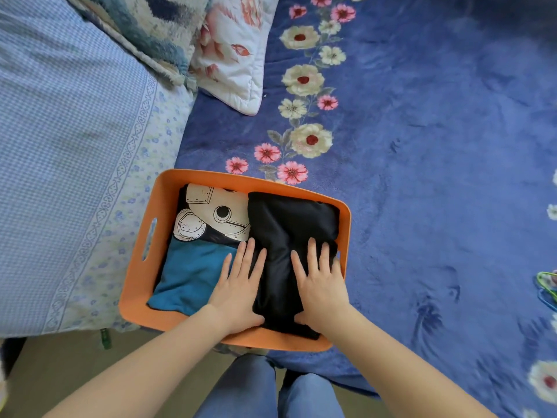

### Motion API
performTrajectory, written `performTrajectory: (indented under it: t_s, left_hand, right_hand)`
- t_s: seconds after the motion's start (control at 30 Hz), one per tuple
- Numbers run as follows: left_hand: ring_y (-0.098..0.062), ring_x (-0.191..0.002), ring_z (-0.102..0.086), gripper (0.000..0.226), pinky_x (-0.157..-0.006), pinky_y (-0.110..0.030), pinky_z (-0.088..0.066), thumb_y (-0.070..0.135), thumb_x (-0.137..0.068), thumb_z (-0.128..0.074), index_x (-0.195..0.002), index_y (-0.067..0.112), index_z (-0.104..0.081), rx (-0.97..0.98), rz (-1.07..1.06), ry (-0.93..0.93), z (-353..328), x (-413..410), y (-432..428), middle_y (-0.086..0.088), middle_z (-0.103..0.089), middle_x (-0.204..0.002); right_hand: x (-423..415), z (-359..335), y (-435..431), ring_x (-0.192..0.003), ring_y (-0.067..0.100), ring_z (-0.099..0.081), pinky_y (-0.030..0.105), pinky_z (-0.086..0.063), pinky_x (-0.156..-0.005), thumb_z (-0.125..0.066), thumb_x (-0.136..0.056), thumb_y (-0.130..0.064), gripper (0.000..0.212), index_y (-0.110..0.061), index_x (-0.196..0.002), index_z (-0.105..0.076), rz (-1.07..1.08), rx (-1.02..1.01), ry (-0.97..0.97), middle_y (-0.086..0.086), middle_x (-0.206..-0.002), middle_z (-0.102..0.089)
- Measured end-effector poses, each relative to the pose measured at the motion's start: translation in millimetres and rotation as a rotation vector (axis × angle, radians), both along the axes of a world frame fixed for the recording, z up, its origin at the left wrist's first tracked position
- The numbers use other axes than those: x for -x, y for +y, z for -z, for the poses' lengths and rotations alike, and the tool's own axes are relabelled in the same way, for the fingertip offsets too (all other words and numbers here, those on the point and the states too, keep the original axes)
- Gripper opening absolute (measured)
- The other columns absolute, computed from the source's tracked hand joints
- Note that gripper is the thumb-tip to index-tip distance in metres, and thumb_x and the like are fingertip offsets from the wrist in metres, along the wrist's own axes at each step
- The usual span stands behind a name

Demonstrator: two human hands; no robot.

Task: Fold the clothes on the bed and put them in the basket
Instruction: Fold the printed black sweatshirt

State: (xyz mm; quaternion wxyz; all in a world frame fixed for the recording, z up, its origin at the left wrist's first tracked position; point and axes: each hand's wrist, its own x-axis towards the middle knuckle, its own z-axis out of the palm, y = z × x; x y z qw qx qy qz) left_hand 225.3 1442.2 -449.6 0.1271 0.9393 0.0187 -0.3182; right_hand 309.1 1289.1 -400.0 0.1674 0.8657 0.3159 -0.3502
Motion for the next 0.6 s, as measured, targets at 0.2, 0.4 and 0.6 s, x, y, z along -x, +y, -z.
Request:
performTrajectory:
  t_s: [0.2, 0.4, 0.6]
  left_hand:
    - [-0.032, -0.136, 0.041, 0.147, -0.117, -0.046, 0.016, 0.077, -0.058, -0.067, -0.145, 0.017, 0.035, -0.092, 0.086, -0.147, -10, -58, 14, -0.020, 0.043, -0.147]
    - [-0.033, -0.122, 0.050, 0.154, -0.115, -0.050, 0.014, 0.082, -0.052, -0.068, -0.145, 0.015, 0.035, -0.186, 0.227, -0.032, 8, -86, 25, -0.026, 0.035, -0.150]
    - [-0.035, -0.134, 0.041, 0.153, -0.114, -0.052, 0.015, 0.084, -0.052, -0.066, -0.145, 0.017, 0.035, -0.212, 0.223, 0.007, 19, -85, 24, -0.025, 0.037, -0.150]
  right_hand:
    - [-51, -14, -1, -0.145, 0.044, -0.019, 0.050, -0.025, -0.115, -0.087, -0.061, -0.038, 0.117, -0.004, -0.152, -0.023, -0.047, -0.279, -0.189, 0.028, -0.157, -0.018]
    - [-83, 7, 2, -0.149, 0.039, 0.004, 0.045, -0.010, -0.120, -0.078, -0.069, -0.058, 0.133, -0.007, -0.153, 0.011, -0.070, -0.114, 0.030, 0.022, -0.160, 0.009]
    - [-91, 30, 8, -0.149, 0.037, 0.008, 0.044, -0.014, -0.121, -0.073, -0.065, -0.070, 0.143, -0.005, -0.150, 0.022, -0.129, 0.038, 0.040, 0.022, -0.160, 0.014]
